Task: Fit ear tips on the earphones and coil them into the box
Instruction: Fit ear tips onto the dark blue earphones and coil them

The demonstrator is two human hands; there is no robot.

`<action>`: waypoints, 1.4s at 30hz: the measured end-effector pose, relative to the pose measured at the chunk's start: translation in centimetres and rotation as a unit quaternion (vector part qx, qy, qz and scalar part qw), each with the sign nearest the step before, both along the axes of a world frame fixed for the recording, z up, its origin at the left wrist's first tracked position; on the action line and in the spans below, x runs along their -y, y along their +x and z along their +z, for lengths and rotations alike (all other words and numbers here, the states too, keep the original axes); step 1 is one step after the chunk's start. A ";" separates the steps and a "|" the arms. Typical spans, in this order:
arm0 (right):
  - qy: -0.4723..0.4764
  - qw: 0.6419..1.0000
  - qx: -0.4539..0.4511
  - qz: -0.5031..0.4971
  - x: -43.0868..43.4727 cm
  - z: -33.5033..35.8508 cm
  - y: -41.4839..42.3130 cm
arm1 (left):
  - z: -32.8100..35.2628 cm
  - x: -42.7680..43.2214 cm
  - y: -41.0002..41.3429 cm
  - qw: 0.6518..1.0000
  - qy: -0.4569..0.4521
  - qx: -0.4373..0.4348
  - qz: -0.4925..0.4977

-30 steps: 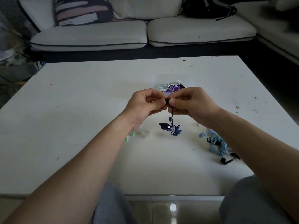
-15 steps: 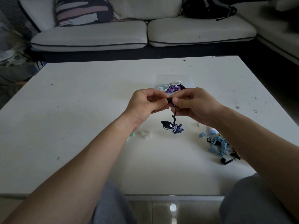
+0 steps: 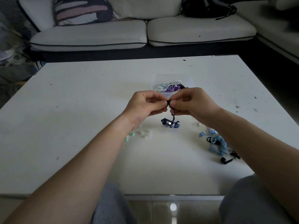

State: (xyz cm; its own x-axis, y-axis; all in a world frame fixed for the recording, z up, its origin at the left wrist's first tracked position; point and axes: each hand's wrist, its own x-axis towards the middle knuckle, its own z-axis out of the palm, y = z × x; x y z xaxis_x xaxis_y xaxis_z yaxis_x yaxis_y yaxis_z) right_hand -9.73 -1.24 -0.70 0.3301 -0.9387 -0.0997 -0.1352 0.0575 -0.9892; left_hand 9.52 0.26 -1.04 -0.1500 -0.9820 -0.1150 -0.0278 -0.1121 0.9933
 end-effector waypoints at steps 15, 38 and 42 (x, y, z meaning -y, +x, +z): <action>0.043 0.997 0.040 0.054 0.3 -0.2 -0.5 | 0.5 -0.3 -0.2 0.997 0.058 -0.044 0.027; 0.086 0.976 0.199 -0.004 0.5 0.4 -0.4 | -2.8 0.5 -0.1 0.970 0.212 0.119 0.022; 0.076 0.969 0.235 -0.018 0.3 0.7 -0.2 | -3.5 0.3 -0.9 0.959 0.258 0.068 -0.092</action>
State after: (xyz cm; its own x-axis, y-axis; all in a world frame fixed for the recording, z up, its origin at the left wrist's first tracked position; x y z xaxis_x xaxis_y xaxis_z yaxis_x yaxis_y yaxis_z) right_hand -9.92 -1.50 0.05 0.3405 -0.9364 -0.0846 0.3324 0.2040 -0.9208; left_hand 8.66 -0.01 -4.53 -0.2638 -0.7470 -0.6102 -0.2200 -0.5693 0.7921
